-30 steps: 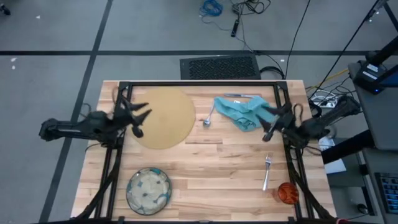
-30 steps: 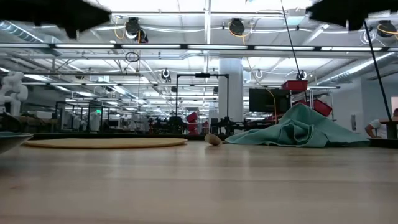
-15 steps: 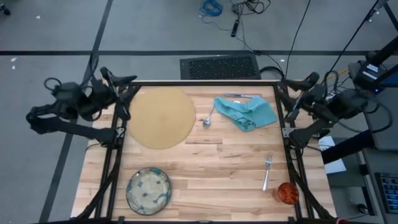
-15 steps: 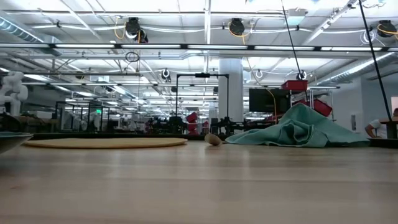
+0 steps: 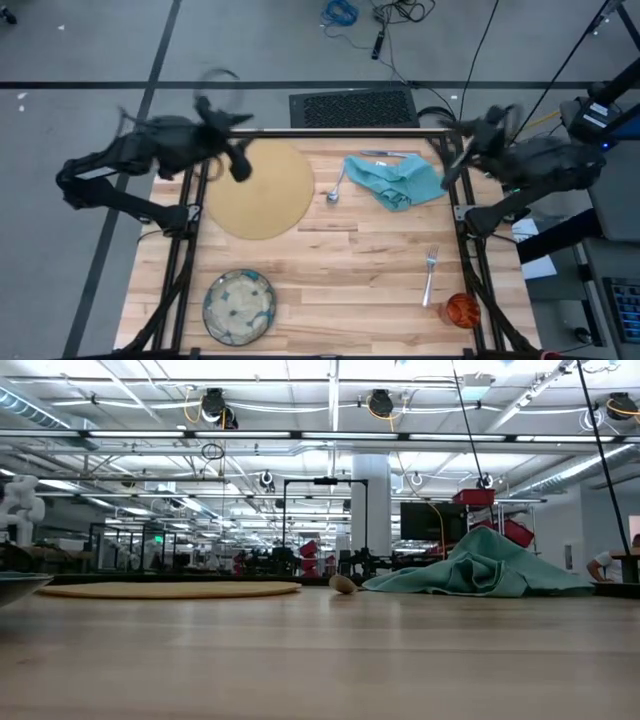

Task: Set table place
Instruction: Move the brown mat to the center of the table

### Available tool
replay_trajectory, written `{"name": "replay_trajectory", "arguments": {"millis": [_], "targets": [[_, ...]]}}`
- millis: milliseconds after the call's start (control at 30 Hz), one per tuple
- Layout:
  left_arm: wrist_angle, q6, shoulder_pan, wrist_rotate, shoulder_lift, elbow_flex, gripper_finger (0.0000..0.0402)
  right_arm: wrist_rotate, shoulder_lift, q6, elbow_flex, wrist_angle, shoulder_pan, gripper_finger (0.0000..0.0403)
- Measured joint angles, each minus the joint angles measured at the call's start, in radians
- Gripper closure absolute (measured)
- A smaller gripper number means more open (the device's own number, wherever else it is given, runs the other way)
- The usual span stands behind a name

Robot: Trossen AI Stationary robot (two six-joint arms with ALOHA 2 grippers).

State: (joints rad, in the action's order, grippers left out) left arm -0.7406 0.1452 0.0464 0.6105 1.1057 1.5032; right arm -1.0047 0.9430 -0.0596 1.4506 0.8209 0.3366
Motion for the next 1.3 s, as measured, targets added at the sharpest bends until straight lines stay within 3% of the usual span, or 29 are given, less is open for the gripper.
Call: {"name": "replay_trajectory", "arguments": {"millis": [133,233,700,867,1067,1300], "targets": [[-0.102,-0.091,0.000,0.018,0.023,-0.055,0.0239,0.063,0.054,-0.285,-0.004,0.288,-0.055,0.0195],[-0.085,-0.142,-0.004,0.020,0.003,-0.121,0.0239,0.094,0.066,-0.365,-0.040,0.313,-0.051,0.0195],[-0.030,-0.460,-0.133,-0.106,-0.164,-0.554,0.0240,0.272,0.066,-0.461,-0.306,0.058,0.097,0.0195],[-0.031,-0.533,-0.191,-0.114,-0.183,-0.666,0.0240,0.282,0.066,-0.441,-0.367,-0.099,0.139,0.0195],[-0.024,-0.514,-0.200,-0.105,-0.077,-0.763,0.0240,0.436,0.082,-0.346,-0.422,-0.358,0.140,0.0195],[-0.016,-0.530,-0.228,-0.100,0.092,-0.799,0.0240,0.558,0.096,-0.335,-0.422,-0.429,0.140,0.0195]]}}
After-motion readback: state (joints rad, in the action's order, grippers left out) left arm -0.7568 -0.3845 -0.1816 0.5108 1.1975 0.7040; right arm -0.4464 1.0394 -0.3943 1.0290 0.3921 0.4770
